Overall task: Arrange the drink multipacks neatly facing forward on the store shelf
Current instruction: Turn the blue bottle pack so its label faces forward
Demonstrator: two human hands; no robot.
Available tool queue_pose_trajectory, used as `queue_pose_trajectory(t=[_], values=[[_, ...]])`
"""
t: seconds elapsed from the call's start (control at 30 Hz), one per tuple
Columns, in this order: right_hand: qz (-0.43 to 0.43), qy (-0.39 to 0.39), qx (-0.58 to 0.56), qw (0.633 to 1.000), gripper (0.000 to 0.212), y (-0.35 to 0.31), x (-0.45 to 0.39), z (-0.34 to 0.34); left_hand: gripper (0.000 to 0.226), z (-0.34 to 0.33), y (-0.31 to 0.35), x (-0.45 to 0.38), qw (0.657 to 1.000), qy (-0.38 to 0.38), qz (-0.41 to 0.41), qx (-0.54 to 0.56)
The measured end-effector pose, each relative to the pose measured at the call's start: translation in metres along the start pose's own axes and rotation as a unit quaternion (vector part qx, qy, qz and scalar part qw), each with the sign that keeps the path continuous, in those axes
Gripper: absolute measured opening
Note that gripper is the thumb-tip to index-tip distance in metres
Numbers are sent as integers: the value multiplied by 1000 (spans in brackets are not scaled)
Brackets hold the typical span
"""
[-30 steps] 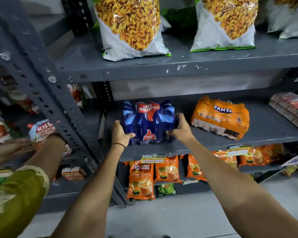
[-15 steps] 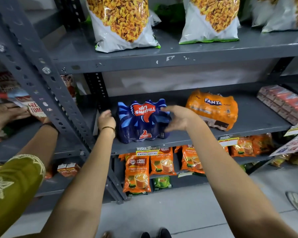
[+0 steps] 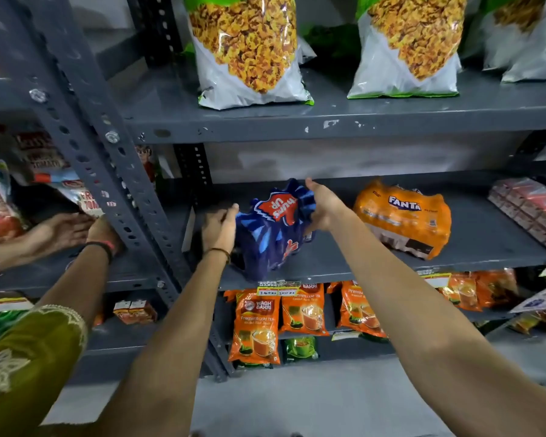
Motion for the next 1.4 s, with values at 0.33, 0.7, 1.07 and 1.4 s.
queue_pose_trajectory(t=[0.33,0.7,1.07,1.4], values=[[43,-94,85,991,38,-23,-34,-52,40,-8,-33,35,987,-70,11,147],[21,-92,526,845,81,2,8,-14,52,-54,59,-63,857,-202,-273,-388],[125,3,301,945,45,-21,-21,18,43,-16,35,-47,903,-35,-232,-359],[207,66,366,905,43,-22,-34,12,46,-16,15,-12,926,7,-214,-310]])
Point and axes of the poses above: each hand's wrist, its own x-axis away from the middle knuckle, its own z-axis out of the back of the hand, y = z × x, the point moved 5 cm from there along -x, towards the middle knuckle, and after that the axes turned 5 degrees about y, right-handed, at the moved point
